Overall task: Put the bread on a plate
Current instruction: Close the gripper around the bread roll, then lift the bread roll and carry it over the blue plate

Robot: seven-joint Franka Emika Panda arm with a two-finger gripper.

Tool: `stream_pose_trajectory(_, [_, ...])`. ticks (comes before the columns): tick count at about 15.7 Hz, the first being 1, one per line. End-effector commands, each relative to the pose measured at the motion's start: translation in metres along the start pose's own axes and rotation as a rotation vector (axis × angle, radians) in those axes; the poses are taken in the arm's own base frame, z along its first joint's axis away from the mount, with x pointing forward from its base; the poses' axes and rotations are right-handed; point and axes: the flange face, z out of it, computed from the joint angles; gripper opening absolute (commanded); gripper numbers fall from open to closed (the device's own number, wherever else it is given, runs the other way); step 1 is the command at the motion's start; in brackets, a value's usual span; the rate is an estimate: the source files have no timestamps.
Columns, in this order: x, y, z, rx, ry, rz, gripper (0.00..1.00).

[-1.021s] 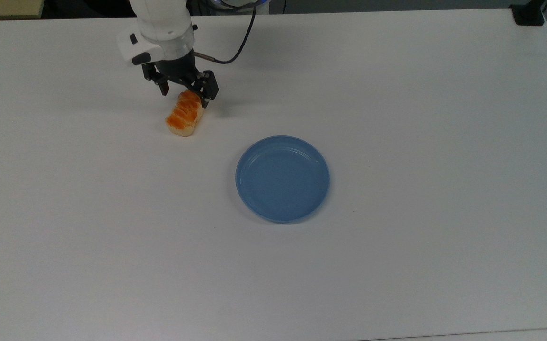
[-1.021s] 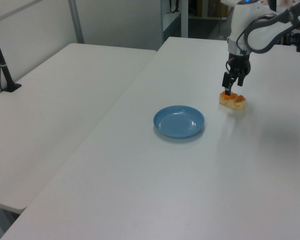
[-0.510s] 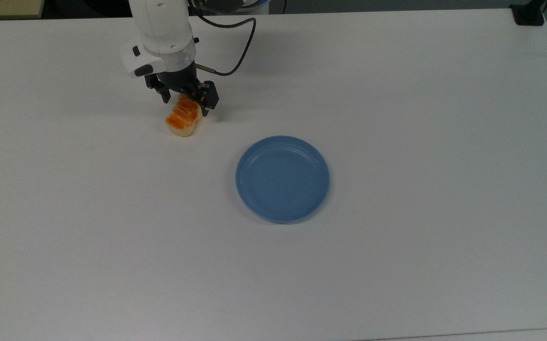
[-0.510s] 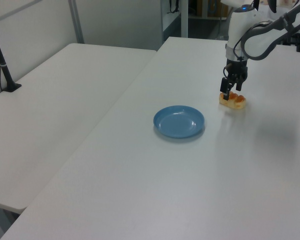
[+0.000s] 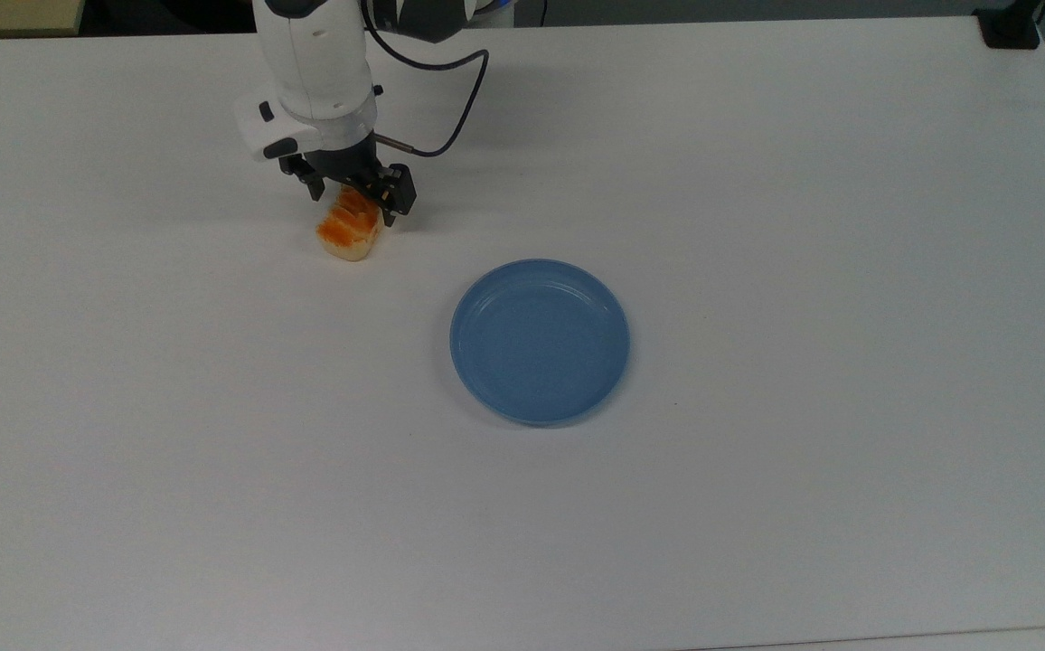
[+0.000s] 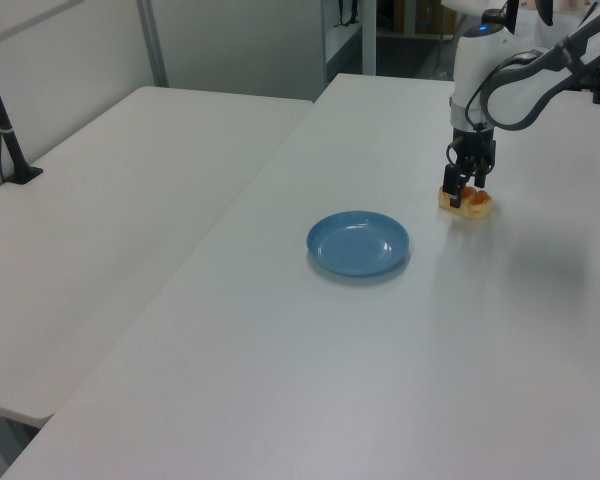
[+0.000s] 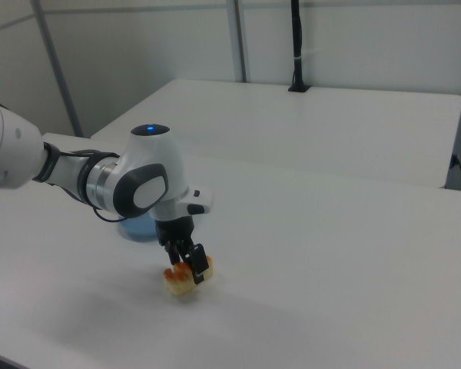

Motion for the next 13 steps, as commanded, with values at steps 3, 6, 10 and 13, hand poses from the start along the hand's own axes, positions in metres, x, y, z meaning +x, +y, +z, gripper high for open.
stream_pose_trajectory(3, [0.000,-0.002,-0.005,-0.011,0.022,0.012,0.56])
stream_pose_trajectory(6, [0.003,-0.006,-0.016,-0.005,0.039,0.037,0.39])
stream_pose_trajectory(10, [0.008,-0.018,-0.054,0.014,0.081,0.032,0.38])
stream_pose_trajectory(13, [0.024,-0.065,-0.100,0.027,0.106,0.021,0.38])
